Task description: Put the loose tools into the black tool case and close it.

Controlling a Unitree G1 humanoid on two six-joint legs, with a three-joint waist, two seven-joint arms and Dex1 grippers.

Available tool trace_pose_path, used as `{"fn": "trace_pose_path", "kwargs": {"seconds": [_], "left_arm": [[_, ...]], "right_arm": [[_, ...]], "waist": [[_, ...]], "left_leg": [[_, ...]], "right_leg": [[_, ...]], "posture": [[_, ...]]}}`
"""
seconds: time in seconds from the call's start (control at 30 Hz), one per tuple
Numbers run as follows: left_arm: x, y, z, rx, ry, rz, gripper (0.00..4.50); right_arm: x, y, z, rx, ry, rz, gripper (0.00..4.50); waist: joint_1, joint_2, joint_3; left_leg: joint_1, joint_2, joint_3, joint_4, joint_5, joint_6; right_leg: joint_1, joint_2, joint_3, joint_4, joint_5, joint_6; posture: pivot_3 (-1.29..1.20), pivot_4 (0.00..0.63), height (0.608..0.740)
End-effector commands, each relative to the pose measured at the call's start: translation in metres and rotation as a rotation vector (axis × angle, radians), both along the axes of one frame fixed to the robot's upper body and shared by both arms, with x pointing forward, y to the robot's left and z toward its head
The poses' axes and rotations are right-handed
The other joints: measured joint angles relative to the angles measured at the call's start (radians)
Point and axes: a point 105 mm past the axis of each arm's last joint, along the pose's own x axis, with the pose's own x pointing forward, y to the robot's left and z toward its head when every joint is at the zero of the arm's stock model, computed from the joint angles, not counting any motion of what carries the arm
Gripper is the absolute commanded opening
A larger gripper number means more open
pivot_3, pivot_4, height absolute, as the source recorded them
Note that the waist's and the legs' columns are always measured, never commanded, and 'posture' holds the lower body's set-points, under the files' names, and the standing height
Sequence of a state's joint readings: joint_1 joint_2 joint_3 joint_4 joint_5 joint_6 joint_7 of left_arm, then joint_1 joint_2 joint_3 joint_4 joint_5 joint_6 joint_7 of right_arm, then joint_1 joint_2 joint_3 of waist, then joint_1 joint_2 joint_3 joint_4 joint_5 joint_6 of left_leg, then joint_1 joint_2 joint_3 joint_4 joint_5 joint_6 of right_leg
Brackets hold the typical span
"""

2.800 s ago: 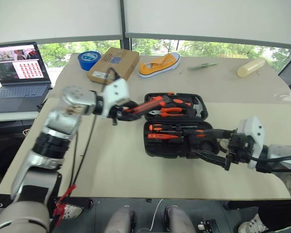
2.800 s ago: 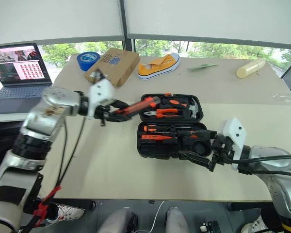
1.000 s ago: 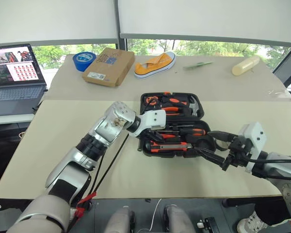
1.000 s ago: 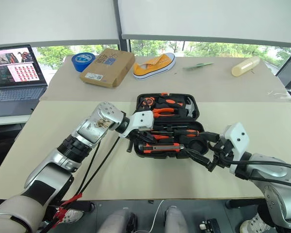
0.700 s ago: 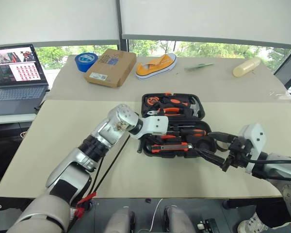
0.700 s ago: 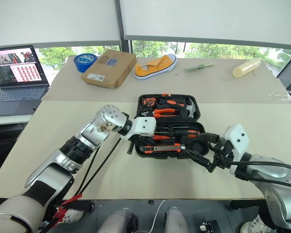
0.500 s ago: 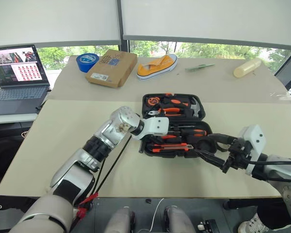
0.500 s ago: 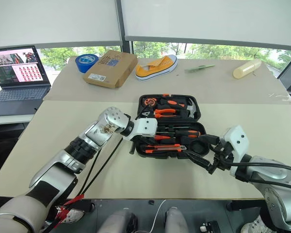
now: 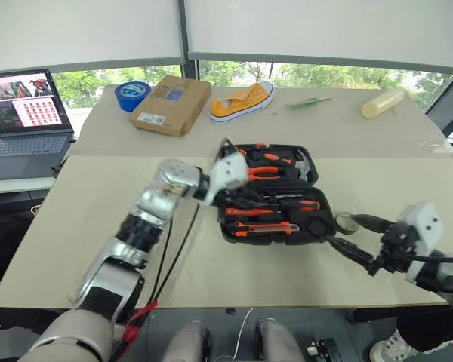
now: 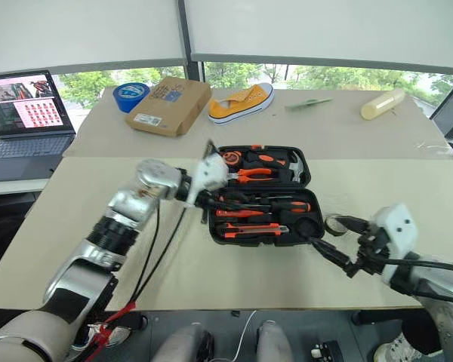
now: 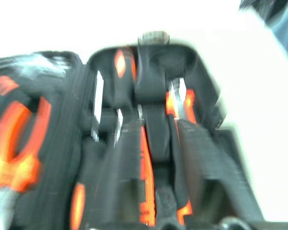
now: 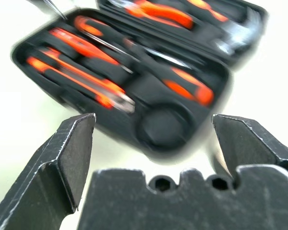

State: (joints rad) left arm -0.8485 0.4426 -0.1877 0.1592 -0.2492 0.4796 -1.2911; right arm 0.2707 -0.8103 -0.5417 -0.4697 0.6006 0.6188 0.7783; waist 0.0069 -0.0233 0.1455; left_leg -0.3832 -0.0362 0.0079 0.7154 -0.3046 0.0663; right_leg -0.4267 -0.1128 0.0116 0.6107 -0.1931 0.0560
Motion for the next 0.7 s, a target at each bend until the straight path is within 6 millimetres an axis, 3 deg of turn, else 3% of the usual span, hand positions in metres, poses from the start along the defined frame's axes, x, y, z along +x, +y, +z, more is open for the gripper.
{"fn": "trace_pose_path", "kwargs": {"seconds": [0.03,0.13,0.2,0.37,0.7], "left_arm": [[-0.028,0.026,0.025,-0.09,0.066,-0.054,2.88],[-0.046,0.036,0.027,-0.078,0.084,-0.1,4.03],[-0.055,0.039,0.029,-0.074,0.094,-0.114,4.47],[-0.068,0.04,0.025,-0.02,0.074,-0.122,4.47],[-0.068,0.044,0.017,0.014,0.054,-0.074,4.47]], "right_arm": [[0.003,-0.032,0.009,-0.051,0.002,-0.068,4.5],[0.014,-0.038,0.005,-0.071,0.034,-0.049,4.5],[0.026,-0.036,-0.007,-0.132,0.068,0.008,4.5],[0.05,-0.028,-0.031,-0.303,0.097,0.157,4.5],[0.073,-0.023,-0.047,-0.446,0.074,0.296,4.5]], "waist": [[-0.004,0.001,0.0],[-0.01,0.001,0.0],[-0.01,0.001,0.001],[-0.004,0.001,0.002],[-0.012,0.003,0.003]], "left_leg": [[0.001,0.0,0.0,0.0,0.0,0.0],[0.004,0.0,0.0,-0.001,0.0,0.0],[0.005,0.0,0.0,-0.001,0.0,0.0],[0.005,-0.001,0.001,-0.001,0.0,-0.001],[0.006,0.0,0.001,-0.001,0.003,-0.005]], "right_leg": [[0.0,0.0,0.0,0.0,0.0,0.0],[0.003,0.0,0.001,-0.001,0.0,0.0],[0.003,0.0,0.001,-0.001,0.0,0.0],[0.003,0.0,0.001,-0.002,-0.001,-0.001],[0.003,0.0,0.002,-0.002,-0.001,-0.001]], "posture": [[0.0,0.15,0.735],[0.0,0.15,0.735],[0.0,0.15,0.735],[0.0,0.15,0.735],[0.0,0.15,0.735]]}}
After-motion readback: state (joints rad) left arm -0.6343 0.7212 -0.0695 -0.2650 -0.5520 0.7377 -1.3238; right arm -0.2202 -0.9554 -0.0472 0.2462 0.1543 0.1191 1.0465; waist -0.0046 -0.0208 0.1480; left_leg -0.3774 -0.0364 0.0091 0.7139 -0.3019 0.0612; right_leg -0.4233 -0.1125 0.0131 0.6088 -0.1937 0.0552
